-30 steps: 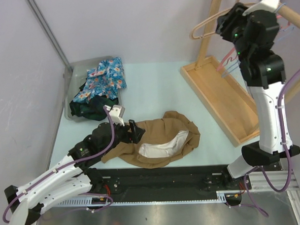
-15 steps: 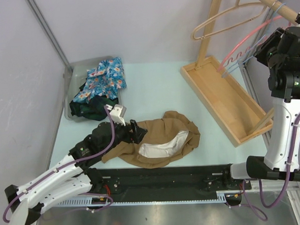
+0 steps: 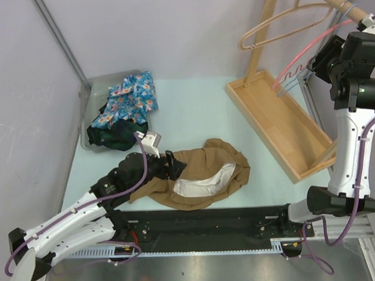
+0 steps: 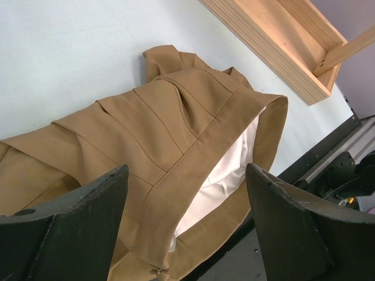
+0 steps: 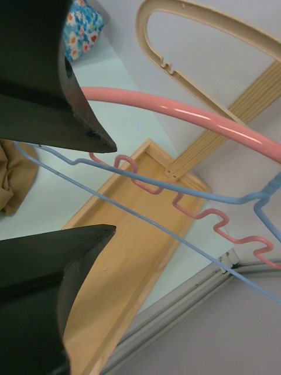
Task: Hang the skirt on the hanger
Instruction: Grab a hanger with the right arm
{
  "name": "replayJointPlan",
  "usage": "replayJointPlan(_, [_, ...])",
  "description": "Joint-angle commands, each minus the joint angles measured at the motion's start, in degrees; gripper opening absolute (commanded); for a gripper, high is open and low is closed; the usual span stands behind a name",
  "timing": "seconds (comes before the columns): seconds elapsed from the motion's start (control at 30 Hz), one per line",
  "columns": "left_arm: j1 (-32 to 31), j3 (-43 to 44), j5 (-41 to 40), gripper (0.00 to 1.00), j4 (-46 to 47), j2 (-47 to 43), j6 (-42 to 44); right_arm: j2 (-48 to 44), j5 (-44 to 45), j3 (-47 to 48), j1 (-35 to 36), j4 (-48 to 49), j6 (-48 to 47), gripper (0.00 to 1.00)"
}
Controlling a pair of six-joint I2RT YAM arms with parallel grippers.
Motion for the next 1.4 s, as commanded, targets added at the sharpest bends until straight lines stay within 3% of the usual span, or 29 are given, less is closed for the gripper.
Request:
replayJointPlan(0.0, [0.10,0.40,0.27,0.85,2.53,1.02,0.49,2.43,5.30,1.47,0.78,3.78,-1.08,0.57])
replayJointPlan(0.27, [0.10,1.54,-0.17,0.86,2.27,3.13,1.02,4.72,13.30,0.15,4.38,11.08,-3.01,0.52])
replayJointPlan(0.37, [0.10,1.98,0.01,0.85,2.62,3.66,0.93,6.39,14.54,0.76,4.47,11.26,-3.89,0.38])
replayJointPlan(0.4, [0.10,2.07,0.18,0.85,2.36,3.83,0.93,6.83,14.46,1.03,4.39,10.91,-4.16,0.28])
replayJointPlan(0.57, [0.10,1.98,0.36,0.86,2.00,4.01,1.02,7.37,17.17,1.12,4.21,10.73,-4.25,0.16])
replayJointPlan(0.7, [0.10,2.07,0.62,0.86,1.65,3.92,1.11,6.31,19.20,1.38,4.12,10.56,-4.07,0.00])
replayJointPlan(0.97, [0.10,2.60,0.89,0.86,1.30,2.52,0.93,1.57,23.24,4.02,5.53,9.68,-5.21,0.00])
replayJointPlan(1.17, [0.10,3.12,0.98,0.86,0.51,1.73,1.20,-2.12,20.61,4.90,5.97,7.23,-4.86,0.00])
replayJointPlan(1.37, [0.10,4.09,-0.07,0.86,-0.90,1.28,0.76,-9.13,21.57,-3.08,10.97,2.74,-2.49,0.00])
